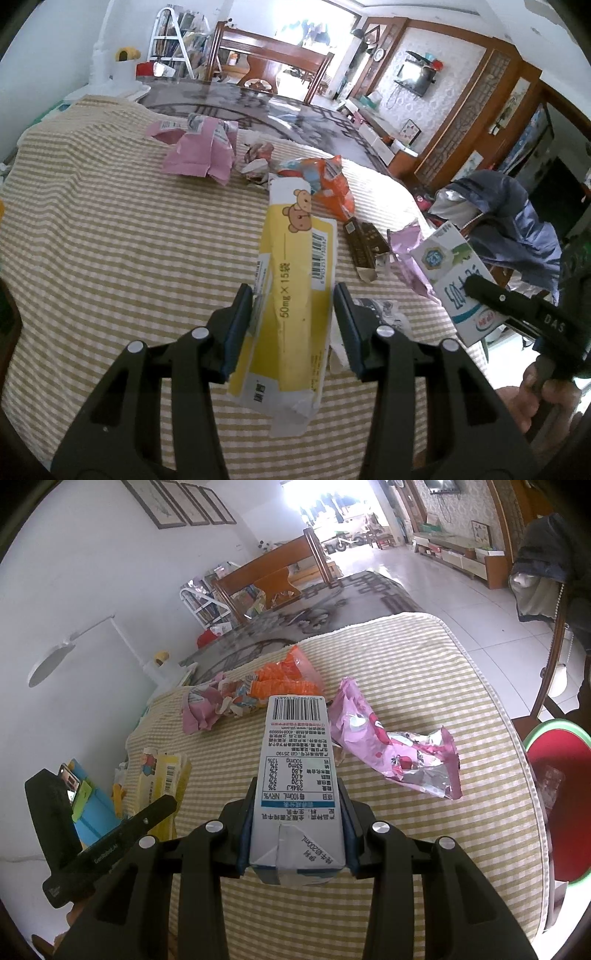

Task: Collect trash
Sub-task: 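Lift the box with the left gripper and the milk carton with the right gripper, then carry the box and milk carton in both grippers over the red bin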

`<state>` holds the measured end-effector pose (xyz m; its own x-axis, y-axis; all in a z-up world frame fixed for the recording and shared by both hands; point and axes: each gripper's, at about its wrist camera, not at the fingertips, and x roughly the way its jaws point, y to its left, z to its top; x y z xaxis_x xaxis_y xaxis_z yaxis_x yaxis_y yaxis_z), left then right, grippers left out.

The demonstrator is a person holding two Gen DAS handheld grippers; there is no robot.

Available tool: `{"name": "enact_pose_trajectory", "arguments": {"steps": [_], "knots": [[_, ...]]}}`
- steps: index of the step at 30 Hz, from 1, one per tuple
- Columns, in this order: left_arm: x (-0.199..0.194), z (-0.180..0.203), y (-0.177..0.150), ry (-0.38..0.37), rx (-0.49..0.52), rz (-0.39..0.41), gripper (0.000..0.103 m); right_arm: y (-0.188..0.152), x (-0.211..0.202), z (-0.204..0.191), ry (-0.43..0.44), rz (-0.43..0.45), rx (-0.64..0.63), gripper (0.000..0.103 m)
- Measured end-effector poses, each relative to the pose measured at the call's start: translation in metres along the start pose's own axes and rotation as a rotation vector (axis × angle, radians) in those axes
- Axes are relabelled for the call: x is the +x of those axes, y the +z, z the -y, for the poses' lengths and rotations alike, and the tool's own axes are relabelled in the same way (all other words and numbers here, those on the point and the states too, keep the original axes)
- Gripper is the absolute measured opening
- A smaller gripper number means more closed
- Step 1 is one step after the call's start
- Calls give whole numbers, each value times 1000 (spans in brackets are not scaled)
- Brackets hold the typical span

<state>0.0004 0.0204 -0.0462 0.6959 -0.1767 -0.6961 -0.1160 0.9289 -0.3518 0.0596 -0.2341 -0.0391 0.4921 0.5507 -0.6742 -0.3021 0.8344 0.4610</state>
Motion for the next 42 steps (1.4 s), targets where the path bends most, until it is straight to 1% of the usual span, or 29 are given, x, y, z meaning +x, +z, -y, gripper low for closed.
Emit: {"name": "enact_pose_trajectory", "arguments": {"steps": [5, 10, 14, 18, 21, 23, 25, 29, 33, 39, 42], "knots": [[3, -3, -2, 12, -13, -11, 44, -1, -4, 1, 14, 4, 5, 37], [3, 1, -4, 34, 9, -10, 44, -3, -12, 5, 34, 16, 23, 37], [1, 7, -6, 47, 45, -2, 44, -5, -24, 9, 47, 36, 45, 37], [1, 17, -10, 95, 103, -1, 44, -5, -36, 12, 63, 62, 64, 37], [-4, 26, -15, 95, 121, 0, 44, -7, -46, 15, 79, 80, 75, 37], [-8, 30, -17, 73, 102, 2, 44, -7, -52, 17, 87, 92, 84, 37], [-14, 38, -19, 27, 71, -3, 44, -7, -59, 22, 96, 109, 100, 37], [-22, 64, -15, -40, 76, 0, 44, -5, -73, 34, 110, 143, 135, 37], [-30, 94, -7, -124, 76, 14, 44, -4, -86, 51, 114, 171, 175, 37], [-32, 126, -5, -156, 120, 10, 44, -6, -101, 83, 122, 206, 258, 37], [-29, 139, -5, -173, 139, -1, 44, -8, -108, 96, 113, 226, 290, 37]]}}
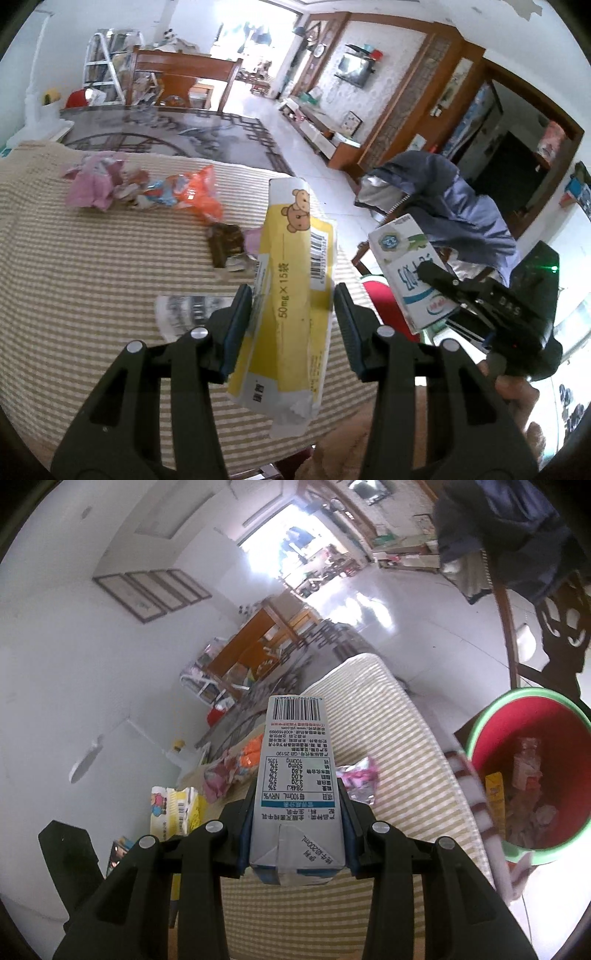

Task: Collect trash
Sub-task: 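Carry the box and milk carton in both grippers over the red bin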

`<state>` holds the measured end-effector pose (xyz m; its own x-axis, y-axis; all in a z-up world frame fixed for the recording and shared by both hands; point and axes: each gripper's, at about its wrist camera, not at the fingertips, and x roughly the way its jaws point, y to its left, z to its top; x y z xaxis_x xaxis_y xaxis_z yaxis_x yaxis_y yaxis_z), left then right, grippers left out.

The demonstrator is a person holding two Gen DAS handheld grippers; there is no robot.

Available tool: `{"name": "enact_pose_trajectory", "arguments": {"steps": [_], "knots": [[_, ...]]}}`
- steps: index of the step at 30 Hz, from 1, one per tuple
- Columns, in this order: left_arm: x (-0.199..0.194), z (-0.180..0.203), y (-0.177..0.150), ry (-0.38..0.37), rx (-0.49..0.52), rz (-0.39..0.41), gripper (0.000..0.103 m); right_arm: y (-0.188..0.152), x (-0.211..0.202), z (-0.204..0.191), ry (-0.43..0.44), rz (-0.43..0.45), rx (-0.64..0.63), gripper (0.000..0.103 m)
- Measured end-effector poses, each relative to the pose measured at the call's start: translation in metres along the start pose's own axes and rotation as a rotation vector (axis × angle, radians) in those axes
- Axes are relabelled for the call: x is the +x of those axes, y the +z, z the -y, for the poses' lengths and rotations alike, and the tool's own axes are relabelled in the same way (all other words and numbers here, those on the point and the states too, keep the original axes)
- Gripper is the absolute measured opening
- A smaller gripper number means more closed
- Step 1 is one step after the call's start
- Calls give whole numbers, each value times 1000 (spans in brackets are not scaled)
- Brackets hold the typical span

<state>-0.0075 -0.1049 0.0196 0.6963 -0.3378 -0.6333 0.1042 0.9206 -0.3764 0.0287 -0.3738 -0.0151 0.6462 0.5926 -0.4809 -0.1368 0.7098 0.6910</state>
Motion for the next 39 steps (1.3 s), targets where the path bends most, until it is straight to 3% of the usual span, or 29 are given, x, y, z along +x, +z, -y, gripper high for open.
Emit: {"name": "enact_pose_trajectory", "arguments": {"steps": [8, 15, 21, 28, 32, 35, 37, 38, 39], "knots": [[29, 40, 0, -48, 67, -62, 44, 10, -24, 21, -30, 75, 33, 37], [56, 72, -4, -93, 137, -126, 44, 18, -40, 64, -91, 112, 129, 37], [92, 99, 5, -173, 130, -201, 44, 20, -55, 99, -144, 156, 210, 37], [118, 138, 11, -182, 219, -221, 43, 20, -64, 129, -190, 180, 266, 37], [132, 153, 11, -171, 273, -240, 32, 18, -64, 143, -206, 178, 291, 37], [134, 152, 8, -138, 311, -234, 33, 18, -65, 149, -210, 174, 299, 37], [135, 141, 4, -113, 321, -242, 46, 18, -65, 151, -216, 176, 301, 37], [136, 132, 2, -119, 318, -260, 59, 17, -66, 152, -216, 177, 303, 37], [136, 125, 1, -118, 317, -270, 62, 17, -66, 153, -217, 176, 305, 37]]}}
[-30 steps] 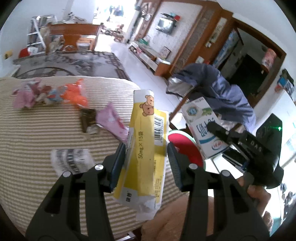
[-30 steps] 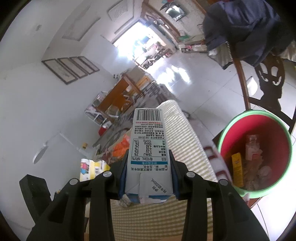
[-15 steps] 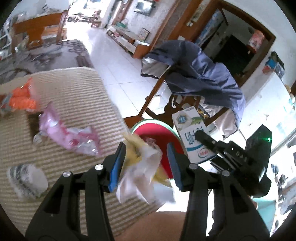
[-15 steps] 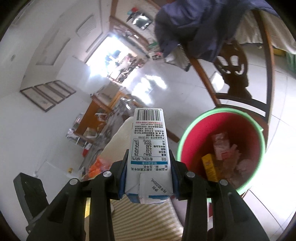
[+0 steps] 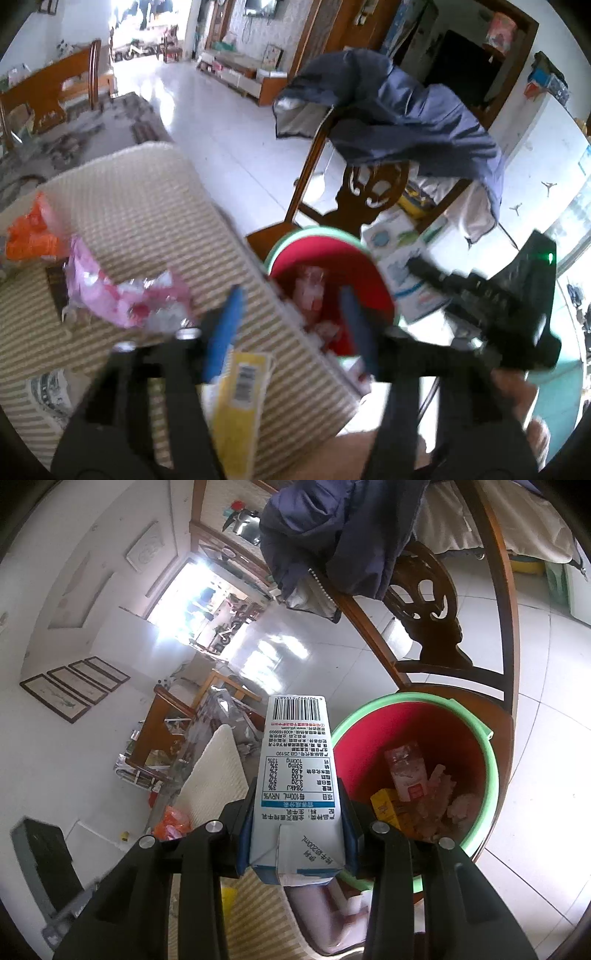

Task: Collect trash
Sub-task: 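Carry the box and milk carton in both grippers over the red bin, then open both grippers to drop the box and milk carton into the bin, then move both grippers back over the trash on the bed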

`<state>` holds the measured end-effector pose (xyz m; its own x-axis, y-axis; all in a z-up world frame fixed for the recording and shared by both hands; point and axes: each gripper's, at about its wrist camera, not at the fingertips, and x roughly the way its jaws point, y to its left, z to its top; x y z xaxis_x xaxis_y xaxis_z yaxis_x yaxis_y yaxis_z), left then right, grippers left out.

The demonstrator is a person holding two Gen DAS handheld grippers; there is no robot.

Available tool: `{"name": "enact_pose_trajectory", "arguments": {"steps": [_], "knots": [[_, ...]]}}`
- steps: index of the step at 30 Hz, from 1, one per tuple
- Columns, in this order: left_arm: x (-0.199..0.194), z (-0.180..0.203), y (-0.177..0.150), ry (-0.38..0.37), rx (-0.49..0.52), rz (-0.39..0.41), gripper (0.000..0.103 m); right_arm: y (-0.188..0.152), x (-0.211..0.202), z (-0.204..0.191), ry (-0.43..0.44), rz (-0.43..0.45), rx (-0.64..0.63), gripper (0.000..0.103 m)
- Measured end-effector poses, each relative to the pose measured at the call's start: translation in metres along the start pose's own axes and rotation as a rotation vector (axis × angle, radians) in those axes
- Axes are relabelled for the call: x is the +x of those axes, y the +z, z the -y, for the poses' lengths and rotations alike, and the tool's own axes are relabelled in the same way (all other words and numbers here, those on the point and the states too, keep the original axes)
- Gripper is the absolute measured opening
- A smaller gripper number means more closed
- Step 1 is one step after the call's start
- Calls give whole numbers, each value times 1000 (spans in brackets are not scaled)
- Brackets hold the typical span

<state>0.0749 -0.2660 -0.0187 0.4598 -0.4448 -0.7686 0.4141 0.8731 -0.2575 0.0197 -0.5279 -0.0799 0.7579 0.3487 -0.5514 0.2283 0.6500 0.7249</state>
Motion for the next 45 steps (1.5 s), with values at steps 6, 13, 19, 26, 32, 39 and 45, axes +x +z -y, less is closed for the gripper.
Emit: {"name": "enact_pose_trajectory", "arguments": {"steps": [6, 13, 19, 26, 32, 39, 45], "knots": [[10, -25, -23, 40, 72, -132, 70, -6, 8, 4, 2, -27, 15, 37], [42, -28, -56, 53, 90, -300, 67, -8, 10, 1, 14, -41, 9, 37], [43, -25, -54, 25, 55, -275, 40, -8, 9, 3, 5, -35, 18, 37], [45, 14, -5, -83, 29, -182, 41, -5, 0, 11, -26, 12, 31, 37], [60, 64, 18, -60, 170, -146, 76, -3, -4, 22, -60, 54, 66, 56], [41, 31, 12, -38, 64, -89, 79, -5, -5, 20, -64, 48, 67, 66], [0, -36, -11, 27, -94, -48, 82, -10, 1, -26, 17, -14, -23, 66]]}}
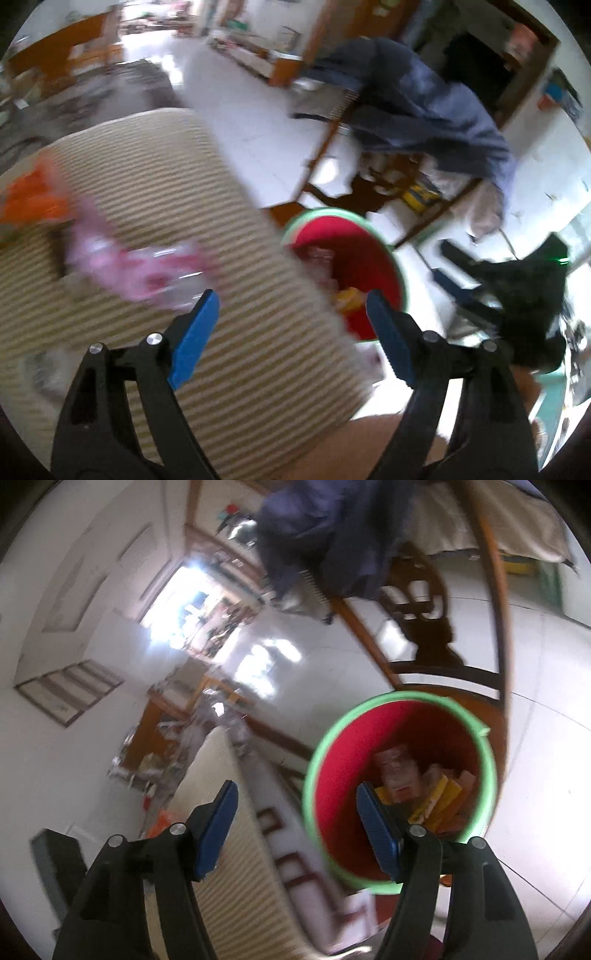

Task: Collect trash
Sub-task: 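Move both grippers back over the trash on the bed, then grasp the printed paper cup with the left gripper while the right gripper grasps the pink wrapper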

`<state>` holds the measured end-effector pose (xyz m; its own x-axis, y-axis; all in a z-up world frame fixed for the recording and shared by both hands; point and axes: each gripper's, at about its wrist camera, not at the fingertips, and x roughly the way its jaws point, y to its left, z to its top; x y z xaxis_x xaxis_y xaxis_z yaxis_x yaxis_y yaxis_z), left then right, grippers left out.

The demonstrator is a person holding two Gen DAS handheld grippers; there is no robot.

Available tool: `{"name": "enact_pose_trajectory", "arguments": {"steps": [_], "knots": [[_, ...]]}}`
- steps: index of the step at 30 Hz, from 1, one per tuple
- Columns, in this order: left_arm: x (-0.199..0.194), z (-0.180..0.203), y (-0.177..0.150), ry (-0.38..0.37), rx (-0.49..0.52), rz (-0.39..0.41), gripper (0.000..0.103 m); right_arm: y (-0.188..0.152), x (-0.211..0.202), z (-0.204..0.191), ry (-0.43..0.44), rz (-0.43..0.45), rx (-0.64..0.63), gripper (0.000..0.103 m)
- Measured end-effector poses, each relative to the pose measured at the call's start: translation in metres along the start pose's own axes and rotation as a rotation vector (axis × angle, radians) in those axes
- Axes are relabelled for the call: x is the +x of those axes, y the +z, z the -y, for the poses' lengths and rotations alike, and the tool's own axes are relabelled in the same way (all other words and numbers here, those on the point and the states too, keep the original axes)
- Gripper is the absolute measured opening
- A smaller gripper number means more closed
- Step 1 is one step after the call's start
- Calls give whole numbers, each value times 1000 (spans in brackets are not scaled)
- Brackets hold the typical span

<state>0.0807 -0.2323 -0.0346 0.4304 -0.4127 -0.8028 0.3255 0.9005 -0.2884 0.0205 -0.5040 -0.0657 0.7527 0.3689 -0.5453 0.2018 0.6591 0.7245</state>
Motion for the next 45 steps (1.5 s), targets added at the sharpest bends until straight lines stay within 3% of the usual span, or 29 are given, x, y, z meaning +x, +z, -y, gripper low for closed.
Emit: {"name": "enact_pose_trajectory", "arguments": {"steps": [4, 8, 13, 22, 23, 24, 31, 35, 39, 42, 45], "knots": [[-42, -61, -29, 188, -117, 65, 85, -16, 9, -49, 88, -59, -93, 66], [-70, -111, -66, 304, -243, 88, 92, -43, 27, -97, 169, -140, -184, 70], [-66, -138, -86, 254, -325, 81, 96, -63, 35, -127, 125, -166, -309, 70], [-28, -149, -83, 236, -327, 12, 97, -69, 43, -126, 52, -194, -316, 70], [-28, -150, -85, 217, -332, 25, 85, -71, 46, -128, 41, -203, -328, 70], [-28, -152, -85, 211, -336, 26, 82, -71, 48, -129, 34, -211, -334, 70], [-58, -163, -97, 185, -372, 90, 81, -77, 72, -140, -14, -303, -394, 70], [-89, -164, -101, 223, -399, 161, 82, -79, 94, -153, -47, -338, -450, 75], [-106, -173, -103, 341, -395, 205, 82, -82, 128, -173, -85, -350, -501, 75], [-107, -181, -103, 360, -403, 209, 82, -93, 160, -198, -152, -347, -630, 76], [-104, -182, -102, 357, -398, 208, 82, -103, 184, -211, -184, -329, -724, 83]]}}
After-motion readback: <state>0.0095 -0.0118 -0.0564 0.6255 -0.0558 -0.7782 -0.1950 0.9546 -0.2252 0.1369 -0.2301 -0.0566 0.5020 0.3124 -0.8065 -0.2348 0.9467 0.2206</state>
